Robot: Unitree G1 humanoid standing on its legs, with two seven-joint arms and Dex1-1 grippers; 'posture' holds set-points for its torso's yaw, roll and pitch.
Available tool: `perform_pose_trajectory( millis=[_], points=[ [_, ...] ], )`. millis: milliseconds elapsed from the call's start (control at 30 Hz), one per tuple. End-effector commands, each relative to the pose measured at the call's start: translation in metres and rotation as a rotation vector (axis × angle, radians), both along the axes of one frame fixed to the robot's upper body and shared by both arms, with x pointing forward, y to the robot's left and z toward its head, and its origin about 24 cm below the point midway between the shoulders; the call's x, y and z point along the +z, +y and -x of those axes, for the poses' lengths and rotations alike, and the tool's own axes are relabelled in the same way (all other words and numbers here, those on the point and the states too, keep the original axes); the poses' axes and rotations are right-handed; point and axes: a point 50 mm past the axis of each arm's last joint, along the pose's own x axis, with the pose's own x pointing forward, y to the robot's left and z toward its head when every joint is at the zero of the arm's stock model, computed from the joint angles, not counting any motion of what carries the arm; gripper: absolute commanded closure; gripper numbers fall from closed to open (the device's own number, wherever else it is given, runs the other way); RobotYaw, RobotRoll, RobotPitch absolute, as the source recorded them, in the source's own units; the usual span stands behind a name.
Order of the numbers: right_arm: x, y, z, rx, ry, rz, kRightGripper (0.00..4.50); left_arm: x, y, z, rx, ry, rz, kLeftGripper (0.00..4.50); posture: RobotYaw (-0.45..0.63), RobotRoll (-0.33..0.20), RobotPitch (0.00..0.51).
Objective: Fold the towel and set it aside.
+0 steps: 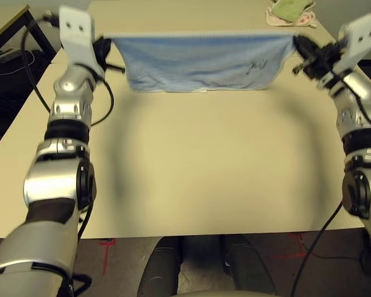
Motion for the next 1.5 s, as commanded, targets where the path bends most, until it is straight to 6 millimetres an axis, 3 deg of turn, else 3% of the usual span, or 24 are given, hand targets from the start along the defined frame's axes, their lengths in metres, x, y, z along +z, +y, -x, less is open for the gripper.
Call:
perform_pose_trajectory(
  millis=[33,167,400,700,967,1267,1500],
  points=[
    [-0.007,-0.006,0.02,0.082,0.096,0.04,4.5,-0.016,0.003,0.03,-0.11,0.139,-0.019,4.46,0.02,0.0,0.166],
    [-0.017,-0.008,0.033,0.121,0.188,0.048,4.5,-0.022,0.004,0.056,-0.169,0.231,0.0,4.46,0.03,0.0,0.161],
    [-0.025,-0.009,0.038,0.141,0.248,0.151,4.5,-0.033,0.003,0.09,-0.328,0.465,-0.057,4.46,0.04,0.0,0.148],
    [-0.043,-0.003,0.054,0.27,0.446,0.32,4.5,-0.046,0.003,0.097,-0.362,0.638,-0.052,4.46,0.03,0.0,0.14],
    [-0.045,0.002,0.065,0.348,0.513,0.449,4.5,-0.058,0.011,0.106,-0.393,0.77,-0.114,4.46,0.02,0.0,0.137],
    [-0.05,-0.013,0.07,0.339,0.571,0.519,4.5,-0.068,0.04,0.125,-0.412,0.897,-0.224,4.46,0.02,0.0,0.131],
    [-0.055,-0.022,0.076,0.362,0.618,0.606,4.5,-0.065,0.044,0.128,-0.442,0.921,-0.285,4.46,0.03,0.0,0.13]
  ],
)
